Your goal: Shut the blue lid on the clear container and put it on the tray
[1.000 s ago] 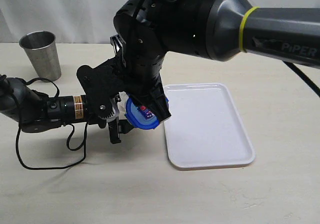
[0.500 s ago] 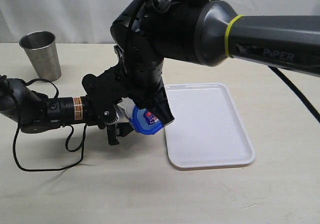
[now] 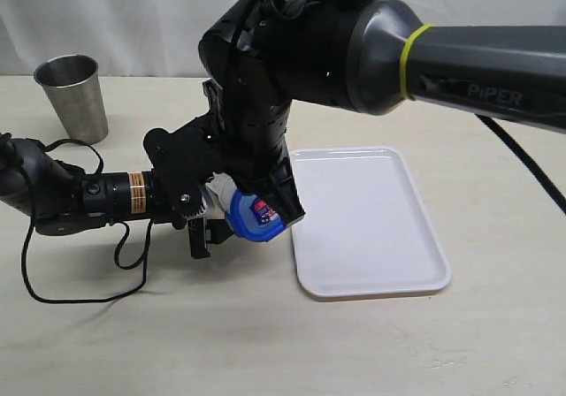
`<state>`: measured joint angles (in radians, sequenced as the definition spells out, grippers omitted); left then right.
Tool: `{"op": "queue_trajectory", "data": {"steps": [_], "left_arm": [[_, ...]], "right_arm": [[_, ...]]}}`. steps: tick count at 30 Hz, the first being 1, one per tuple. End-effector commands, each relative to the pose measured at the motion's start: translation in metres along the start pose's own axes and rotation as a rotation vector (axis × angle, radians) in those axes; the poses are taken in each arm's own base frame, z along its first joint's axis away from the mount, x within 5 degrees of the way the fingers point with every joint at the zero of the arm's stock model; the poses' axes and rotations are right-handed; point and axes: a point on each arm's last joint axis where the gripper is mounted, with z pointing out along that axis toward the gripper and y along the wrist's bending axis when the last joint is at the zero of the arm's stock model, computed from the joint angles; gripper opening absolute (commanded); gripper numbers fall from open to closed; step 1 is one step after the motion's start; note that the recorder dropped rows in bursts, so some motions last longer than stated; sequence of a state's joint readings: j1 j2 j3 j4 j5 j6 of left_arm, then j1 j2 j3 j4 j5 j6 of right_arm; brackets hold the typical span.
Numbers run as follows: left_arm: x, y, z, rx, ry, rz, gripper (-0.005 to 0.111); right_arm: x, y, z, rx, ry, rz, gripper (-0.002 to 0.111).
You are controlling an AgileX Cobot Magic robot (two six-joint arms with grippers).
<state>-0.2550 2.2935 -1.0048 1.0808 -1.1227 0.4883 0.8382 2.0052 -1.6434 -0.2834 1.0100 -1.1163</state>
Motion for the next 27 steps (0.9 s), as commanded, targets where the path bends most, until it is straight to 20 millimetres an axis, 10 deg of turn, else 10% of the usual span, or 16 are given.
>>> {"op": "queue_trajectory", "data": {"steps": [1, 15, 27], "left_arm": [[-0.008, 0.009, -0.001, -0.082, -0.074, -0.120, 0.000], [-0.008, 0.009, -0.001, -0.082, -0.075, -0.132, 0.000], [-0.007, 0.011, -0.001, -0.097, -0.069, -0.167, 0.000]], "right_arm": [[-0.012, 0.015, 0.025, -0.145, -0.051, 0.053, 0.025], [-0.014, 0.019, 0.038, -0.193, -0.031, 0.050, 0.025], [0.001, -0.012, -0.029, 0.166, -0.140, 0.297, 0.029]]}}
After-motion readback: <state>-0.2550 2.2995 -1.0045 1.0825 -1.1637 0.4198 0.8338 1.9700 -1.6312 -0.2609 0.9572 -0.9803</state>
